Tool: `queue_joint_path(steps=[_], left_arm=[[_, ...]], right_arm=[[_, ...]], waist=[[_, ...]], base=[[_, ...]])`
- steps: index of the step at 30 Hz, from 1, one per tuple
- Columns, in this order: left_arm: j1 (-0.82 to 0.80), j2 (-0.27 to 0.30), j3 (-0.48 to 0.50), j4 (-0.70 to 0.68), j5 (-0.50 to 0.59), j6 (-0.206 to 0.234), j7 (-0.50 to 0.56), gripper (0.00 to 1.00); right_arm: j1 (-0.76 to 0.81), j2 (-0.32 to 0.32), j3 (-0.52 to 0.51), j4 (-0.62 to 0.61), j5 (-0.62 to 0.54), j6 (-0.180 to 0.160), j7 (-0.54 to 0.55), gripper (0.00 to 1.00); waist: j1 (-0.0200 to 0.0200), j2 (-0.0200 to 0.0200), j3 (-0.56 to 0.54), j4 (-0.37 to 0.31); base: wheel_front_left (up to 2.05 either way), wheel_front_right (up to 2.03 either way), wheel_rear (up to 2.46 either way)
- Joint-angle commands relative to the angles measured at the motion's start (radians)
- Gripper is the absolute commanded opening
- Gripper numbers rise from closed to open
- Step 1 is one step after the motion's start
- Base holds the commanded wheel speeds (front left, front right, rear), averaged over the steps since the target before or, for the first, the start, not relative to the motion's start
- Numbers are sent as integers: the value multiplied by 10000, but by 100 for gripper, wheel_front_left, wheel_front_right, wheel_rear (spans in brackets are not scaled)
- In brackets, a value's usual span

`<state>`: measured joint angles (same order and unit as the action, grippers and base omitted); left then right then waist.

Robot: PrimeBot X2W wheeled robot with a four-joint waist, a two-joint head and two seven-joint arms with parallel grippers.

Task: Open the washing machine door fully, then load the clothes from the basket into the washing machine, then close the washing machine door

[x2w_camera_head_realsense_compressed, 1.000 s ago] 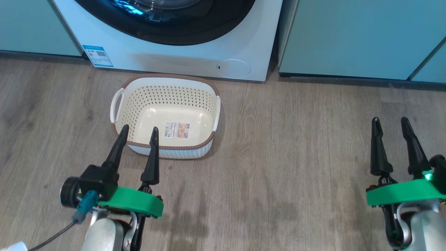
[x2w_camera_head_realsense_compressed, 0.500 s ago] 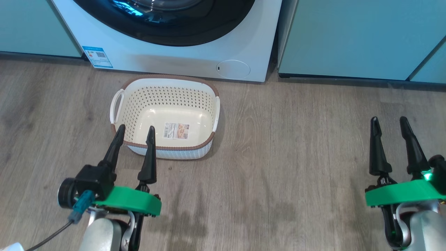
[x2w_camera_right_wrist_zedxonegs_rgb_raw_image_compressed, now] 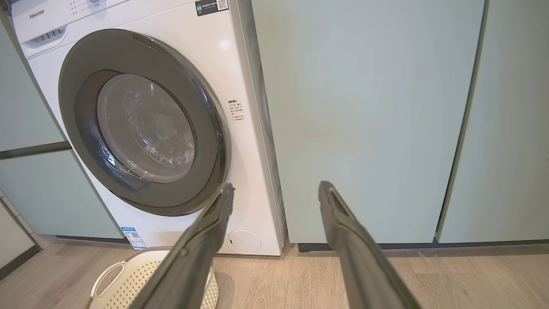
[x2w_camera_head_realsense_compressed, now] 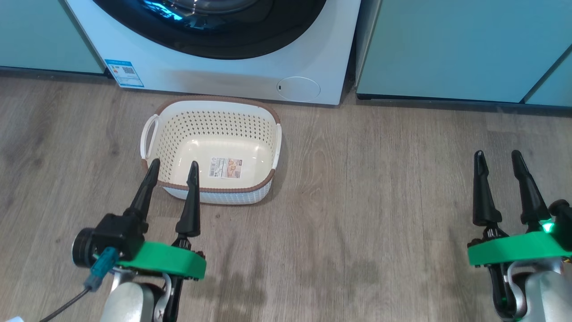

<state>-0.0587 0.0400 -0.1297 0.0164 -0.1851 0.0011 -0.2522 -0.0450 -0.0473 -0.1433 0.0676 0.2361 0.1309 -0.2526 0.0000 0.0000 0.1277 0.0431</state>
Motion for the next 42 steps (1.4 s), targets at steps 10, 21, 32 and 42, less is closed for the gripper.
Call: queue_joint_path(steps=[10,21,32,42], left_arm=[[-168,102,389,-328,-273,-117,-95,100],[-150,102,394,-283,-432,-174,-95,100],[174,27,50,641,-1094,-192,167,0],[103,111,147,817,-2290,-297,383,0]], right_arm=[[-41,-30,266,-357,43,-2,-91,100],[-34,-30,241,-340,42,-2,-91,100],[60,9,63,642,691,2,162,0],[-2,-21,116,744,1818,1,429,0]], waist=[[0,0,11,-7],[0,0,0,6],[0,0,-57,-14],[0,0,-158,-49]], base=[[0,0,0],[0,0,0],[0,0,0],[0,0,0]])
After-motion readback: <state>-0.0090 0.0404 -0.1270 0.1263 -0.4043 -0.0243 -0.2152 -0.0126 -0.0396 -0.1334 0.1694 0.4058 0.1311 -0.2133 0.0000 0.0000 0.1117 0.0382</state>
